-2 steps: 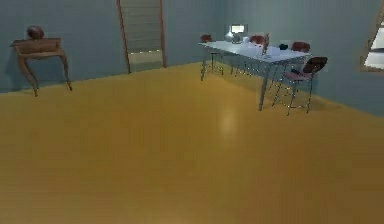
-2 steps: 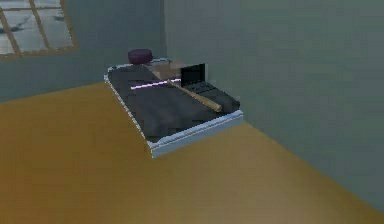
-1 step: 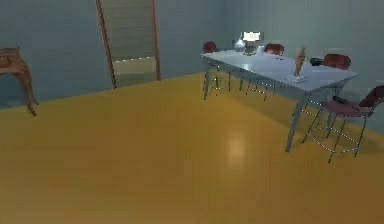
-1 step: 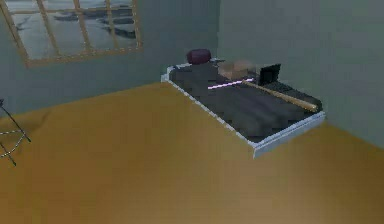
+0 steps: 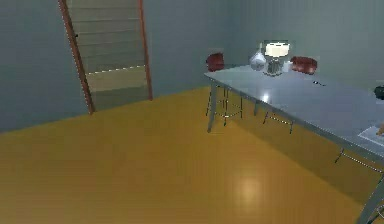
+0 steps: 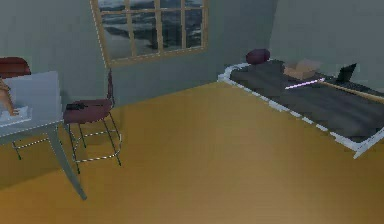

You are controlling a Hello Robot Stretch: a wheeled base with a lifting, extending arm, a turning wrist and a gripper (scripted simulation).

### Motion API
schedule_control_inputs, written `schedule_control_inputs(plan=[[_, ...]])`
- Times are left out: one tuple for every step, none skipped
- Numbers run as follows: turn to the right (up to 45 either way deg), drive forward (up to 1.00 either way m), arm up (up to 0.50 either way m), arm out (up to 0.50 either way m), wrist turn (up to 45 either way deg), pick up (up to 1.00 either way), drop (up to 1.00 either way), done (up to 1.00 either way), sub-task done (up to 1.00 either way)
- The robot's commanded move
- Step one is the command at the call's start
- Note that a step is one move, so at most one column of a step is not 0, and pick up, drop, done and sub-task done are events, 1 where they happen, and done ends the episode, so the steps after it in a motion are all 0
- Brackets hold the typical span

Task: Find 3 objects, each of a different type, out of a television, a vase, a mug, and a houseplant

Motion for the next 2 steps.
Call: schedule_control_inputs(plan=[[0.0,1.0,0.0,0.0,0.0,0.0,0.0,0.0,0.0],[9.0,0.0,0.0,0.0,0.0,0.0,0.0,0.0,0.0]])
